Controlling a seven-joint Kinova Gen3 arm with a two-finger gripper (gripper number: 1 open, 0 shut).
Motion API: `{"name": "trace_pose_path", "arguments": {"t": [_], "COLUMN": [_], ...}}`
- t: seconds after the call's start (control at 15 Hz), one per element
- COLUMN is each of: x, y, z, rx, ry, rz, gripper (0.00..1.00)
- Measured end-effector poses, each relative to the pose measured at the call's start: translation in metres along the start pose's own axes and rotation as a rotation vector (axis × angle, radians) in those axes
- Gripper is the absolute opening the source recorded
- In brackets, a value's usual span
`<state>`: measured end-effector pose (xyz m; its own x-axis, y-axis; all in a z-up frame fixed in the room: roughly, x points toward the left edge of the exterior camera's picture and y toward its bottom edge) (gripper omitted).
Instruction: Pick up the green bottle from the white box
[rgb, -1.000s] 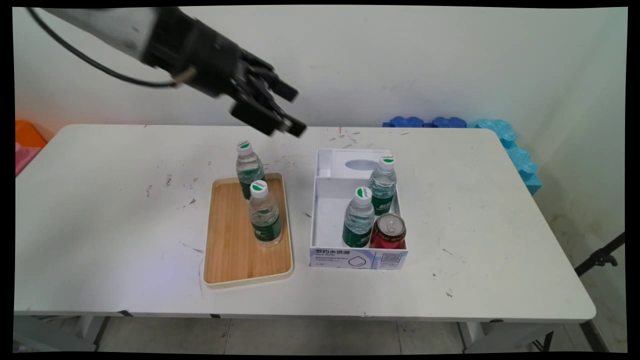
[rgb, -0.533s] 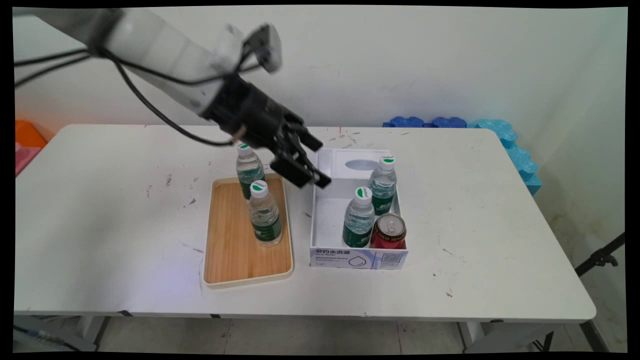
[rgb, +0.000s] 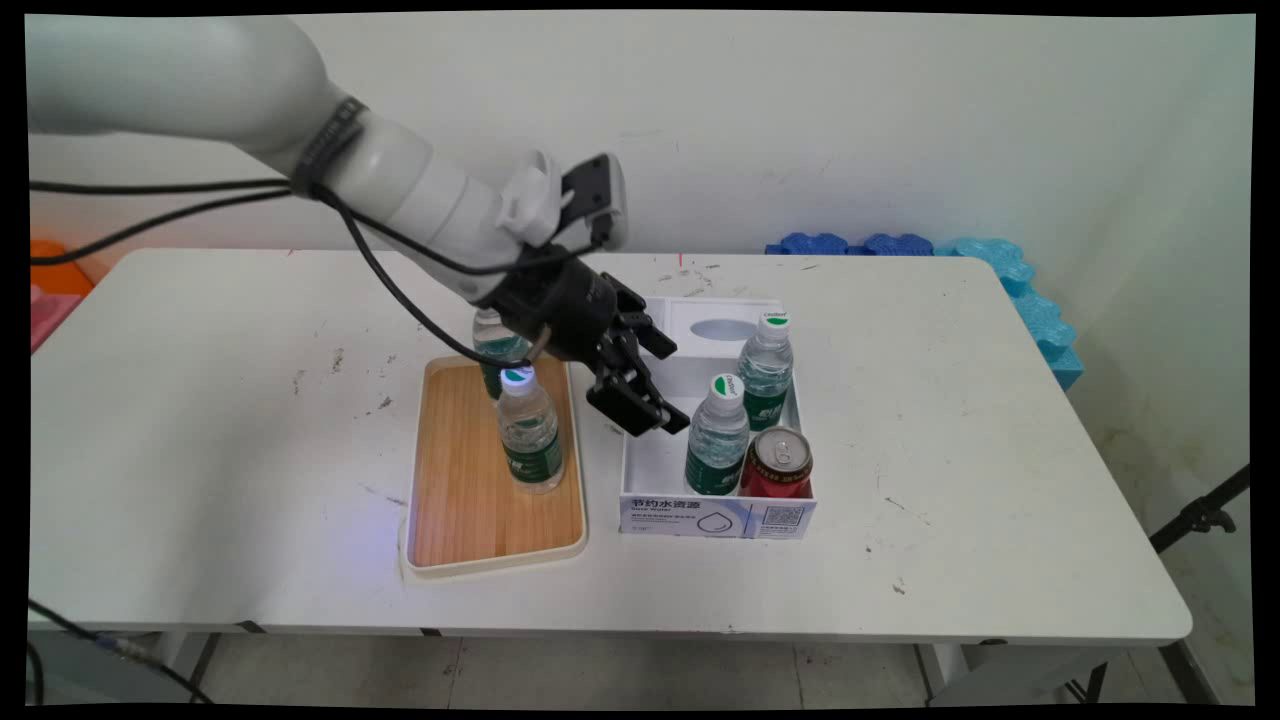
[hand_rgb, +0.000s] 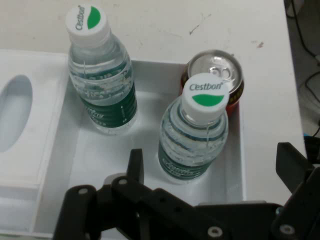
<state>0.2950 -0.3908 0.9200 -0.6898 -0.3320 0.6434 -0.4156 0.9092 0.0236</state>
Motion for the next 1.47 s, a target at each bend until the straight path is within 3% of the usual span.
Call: {"name": "trace_pose_path", "arguments": {"t": [0.53,1.4,1.47], "x": [-0.014,-0.021,-0.022], "y": [-0.005,-0.006,-0.006], "z": [0.048,0.087,0.089], "rx": [-0.008,-0.022,-0.021], "ry": [0.009,0.045,0.047], "rz": [0.018,0.033,0.035], "gripper": [1.00,1.00,0.00]}}
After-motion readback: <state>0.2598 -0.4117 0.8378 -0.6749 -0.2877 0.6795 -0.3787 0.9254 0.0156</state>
